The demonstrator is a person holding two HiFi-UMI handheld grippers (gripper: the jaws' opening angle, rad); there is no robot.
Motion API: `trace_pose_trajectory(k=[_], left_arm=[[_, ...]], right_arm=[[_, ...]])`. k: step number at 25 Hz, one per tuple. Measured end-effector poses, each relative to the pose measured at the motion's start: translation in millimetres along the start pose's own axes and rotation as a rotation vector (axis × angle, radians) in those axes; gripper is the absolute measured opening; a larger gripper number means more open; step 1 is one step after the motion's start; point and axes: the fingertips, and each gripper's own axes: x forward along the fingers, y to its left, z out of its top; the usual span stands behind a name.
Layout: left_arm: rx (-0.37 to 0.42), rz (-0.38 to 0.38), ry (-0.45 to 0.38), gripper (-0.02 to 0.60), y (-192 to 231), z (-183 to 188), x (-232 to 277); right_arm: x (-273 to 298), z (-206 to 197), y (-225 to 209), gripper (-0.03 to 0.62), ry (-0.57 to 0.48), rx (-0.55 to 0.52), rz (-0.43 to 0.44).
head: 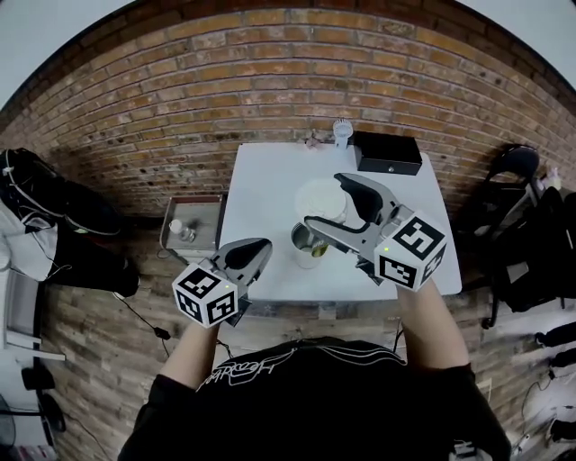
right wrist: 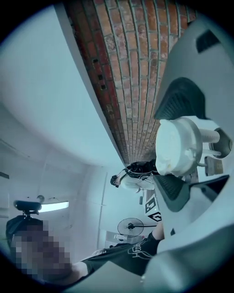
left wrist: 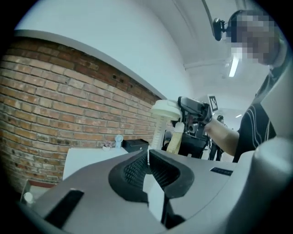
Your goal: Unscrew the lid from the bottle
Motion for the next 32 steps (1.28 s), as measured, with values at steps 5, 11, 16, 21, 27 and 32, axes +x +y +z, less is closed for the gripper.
trace_pose_trajectory(k=[5, 11, 16, 21, 27, 32], left_arm=[[0.001, 0.011, -0.058, 0.032, -27.9, 39.4, -36.6], [-0.033, -0.010, -0.138, 0.031, -64.7, 61.3, -74.0], [-0.052, -0.041, -0.109, 0.031, -93.5, 43.7, -89.4], [-0.064, -0.053, -0.074, 0.032, -111.0, 19.7, -98.4], [-0.086, -0.060, -0.047, 0.032, -121.4, 3.7, -107.3], [-0.099, -0.060, -0.028, 0.032, -125.2, -5.8, -112.1]], right_arm=[[-19.7, 19.4, 35.2, 0.373, -0.010, 0.011, -0.029], [-47.2, 8.9, 77.7, 0.373, 0.009, 0.059, -0.074], [-65.5, -26.9, 109.3, 0.373, 0.061, 0.126, -0.103], [-83.0, -44.8, 133.0, 0.373, 0.067, 0.164, -0.128], [-92.3, -64.9, 151.0, 0.373, 0.085, 0.200, -0.144], [-95.5, -73.4, 160.4, 0.373, 0.088, 0.224, -0.144]])
